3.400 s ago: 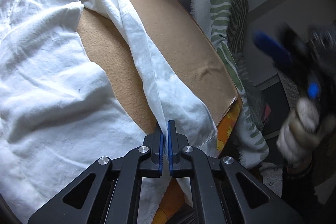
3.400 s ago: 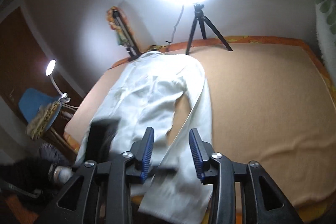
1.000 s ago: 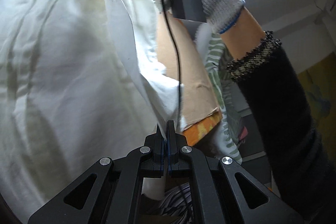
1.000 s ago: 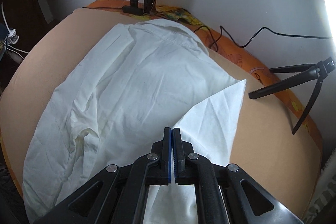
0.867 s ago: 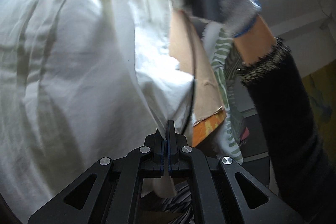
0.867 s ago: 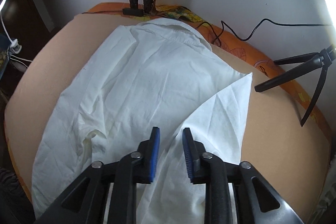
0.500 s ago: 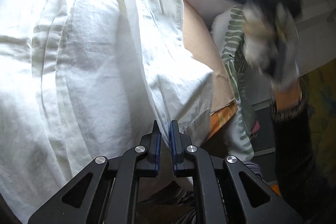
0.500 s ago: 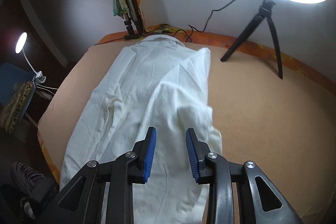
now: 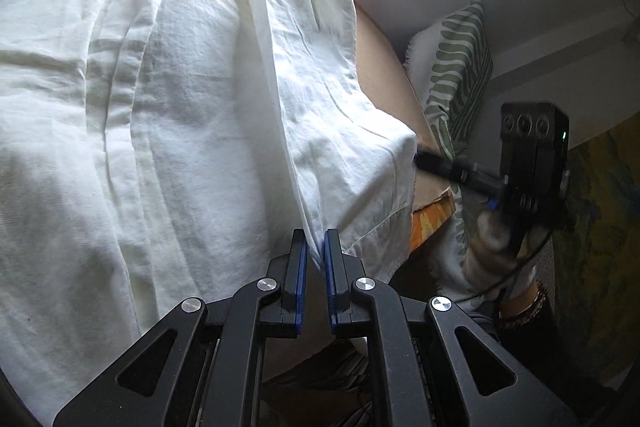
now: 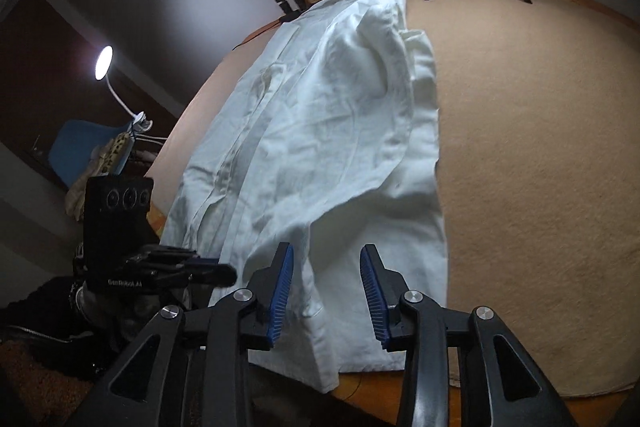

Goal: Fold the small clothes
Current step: 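Open both grippers and release the folded sleeve onto the shirt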

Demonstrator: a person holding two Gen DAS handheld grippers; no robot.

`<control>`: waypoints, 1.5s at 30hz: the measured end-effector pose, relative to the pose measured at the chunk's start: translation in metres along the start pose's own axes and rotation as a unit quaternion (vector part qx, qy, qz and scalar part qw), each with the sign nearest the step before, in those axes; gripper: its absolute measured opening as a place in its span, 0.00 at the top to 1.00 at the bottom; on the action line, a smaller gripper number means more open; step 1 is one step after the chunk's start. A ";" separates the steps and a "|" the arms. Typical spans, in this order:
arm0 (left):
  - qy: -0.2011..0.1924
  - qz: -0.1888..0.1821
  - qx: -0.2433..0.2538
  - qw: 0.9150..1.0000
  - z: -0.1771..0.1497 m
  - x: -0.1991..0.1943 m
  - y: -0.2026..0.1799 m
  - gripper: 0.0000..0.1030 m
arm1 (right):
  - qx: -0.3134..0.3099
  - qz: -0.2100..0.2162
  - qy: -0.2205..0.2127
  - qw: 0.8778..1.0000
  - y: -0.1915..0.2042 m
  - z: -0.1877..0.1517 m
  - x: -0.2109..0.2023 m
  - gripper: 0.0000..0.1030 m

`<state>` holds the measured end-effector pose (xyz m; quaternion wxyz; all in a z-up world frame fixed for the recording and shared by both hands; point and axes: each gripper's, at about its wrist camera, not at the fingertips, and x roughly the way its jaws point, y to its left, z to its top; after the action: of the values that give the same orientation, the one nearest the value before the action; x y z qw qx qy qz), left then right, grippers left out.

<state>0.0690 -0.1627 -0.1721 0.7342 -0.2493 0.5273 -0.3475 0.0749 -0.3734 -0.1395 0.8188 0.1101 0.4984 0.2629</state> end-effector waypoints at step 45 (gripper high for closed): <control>-0.004 0.055 0.192 0.980 0.008 0.032 -0.082 0.93 | 0.104 -0.017 -0.016 0.994 -0.058 -0.045 -0.026 0.52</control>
<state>0.0628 -0.2397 -0.1290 0.7885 -0.0757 0.4611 -0.3998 0.0447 -0.4398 -0.1676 0.8151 0.1908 0.5114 0.1941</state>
